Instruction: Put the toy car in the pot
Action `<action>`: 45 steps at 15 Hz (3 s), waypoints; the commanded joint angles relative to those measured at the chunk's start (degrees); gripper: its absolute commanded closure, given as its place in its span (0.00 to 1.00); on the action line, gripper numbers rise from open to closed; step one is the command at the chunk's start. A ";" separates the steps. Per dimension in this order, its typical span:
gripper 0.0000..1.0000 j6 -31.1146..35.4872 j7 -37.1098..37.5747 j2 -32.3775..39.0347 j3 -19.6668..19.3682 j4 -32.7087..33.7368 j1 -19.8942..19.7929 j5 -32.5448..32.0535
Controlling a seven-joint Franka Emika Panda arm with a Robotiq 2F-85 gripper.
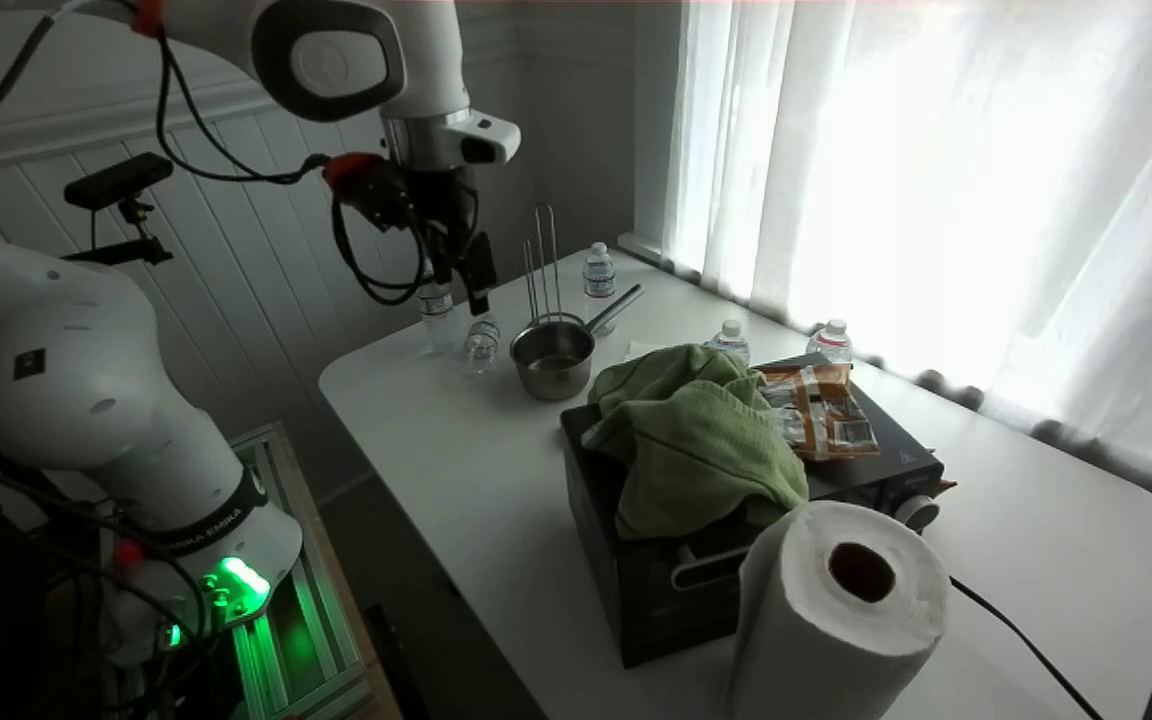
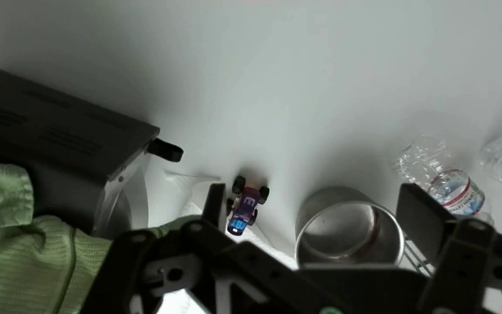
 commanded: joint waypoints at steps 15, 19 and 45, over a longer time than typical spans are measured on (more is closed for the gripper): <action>0.00 26.86 25.91 22.49 5.50 -5.91 -6.32 -6.49; 0.00 31.76 27.10 28.99 3.91 -3.61 -6.18 -7.28; 0.00 46.29 31.81 50.40 -2.89 8.29 0.58 -0.11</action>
